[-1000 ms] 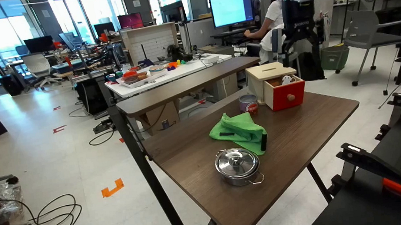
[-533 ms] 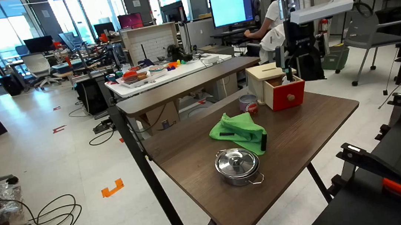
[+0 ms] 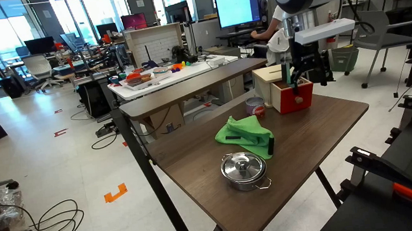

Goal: Close the drawer

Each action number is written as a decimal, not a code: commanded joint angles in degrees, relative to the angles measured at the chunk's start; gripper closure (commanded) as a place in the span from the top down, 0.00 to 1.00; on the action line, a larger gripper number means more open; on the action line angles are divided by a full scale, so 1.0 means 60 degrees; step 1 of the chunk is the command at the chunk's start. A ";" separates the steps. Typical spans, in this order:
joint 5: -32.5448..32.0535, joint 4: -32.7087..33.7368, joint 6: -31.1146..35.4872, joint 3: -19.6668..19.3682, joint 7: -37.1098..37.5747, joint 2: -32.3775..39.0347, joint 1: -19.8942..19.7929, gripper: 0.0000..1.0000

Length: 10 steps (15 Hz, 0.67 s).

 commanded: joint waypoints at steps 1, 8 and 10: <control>0.0040 0.0344 0.0839 0.0069 0.0049 0.0438 -0.0100 1.00; 0.0148 0.0451 0.2193 0.0138 -0.0093 0.0825 -0.0148 1.00; 0.0156 0.0510 0.2192 0.0138 -0.0103 0.0837 -0.0159 1.00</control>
